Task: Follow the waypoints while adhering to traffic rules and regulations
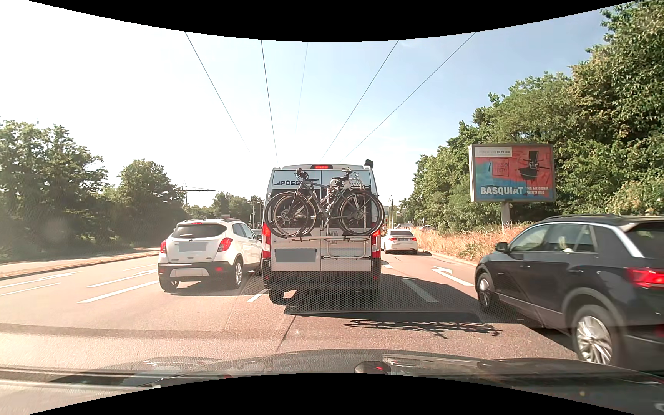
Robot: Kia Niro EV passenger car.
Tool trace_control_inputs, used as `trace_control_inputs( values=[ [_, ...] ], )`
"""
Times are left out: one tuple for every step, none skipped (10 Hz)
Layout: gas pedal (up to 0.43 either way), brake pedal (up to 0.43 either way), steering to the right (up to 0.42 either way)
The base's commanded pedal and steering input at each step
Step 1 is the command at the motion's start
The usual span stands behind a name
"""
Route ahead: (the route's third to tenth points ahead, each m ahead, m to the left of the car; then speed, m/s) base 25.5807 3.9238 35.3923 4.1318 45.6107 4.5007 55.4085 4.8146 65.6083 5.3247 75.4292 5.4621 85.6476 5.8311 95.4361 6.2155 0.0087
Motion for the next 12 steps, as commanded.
trace_control_inputs(
  values=[
    [0.0,0.207,-0.001],
    [0.0,0.207,-0.001],
    [0.0,0.207,-0.001],
    [0.0,0.207,-0.001],
    [0.0,0.207,-0.001],
    [0.0,0.207,-0.001],
    [0.0,0.207,-0.001],
    [0.0,0.201,-0.001],
    [0.0,0.207,-0.002],
    [0.0,0.207,-0.002],
    [0.0,0.207,-0.002],
    [0.0,0.207,-0.002]
  ],
)
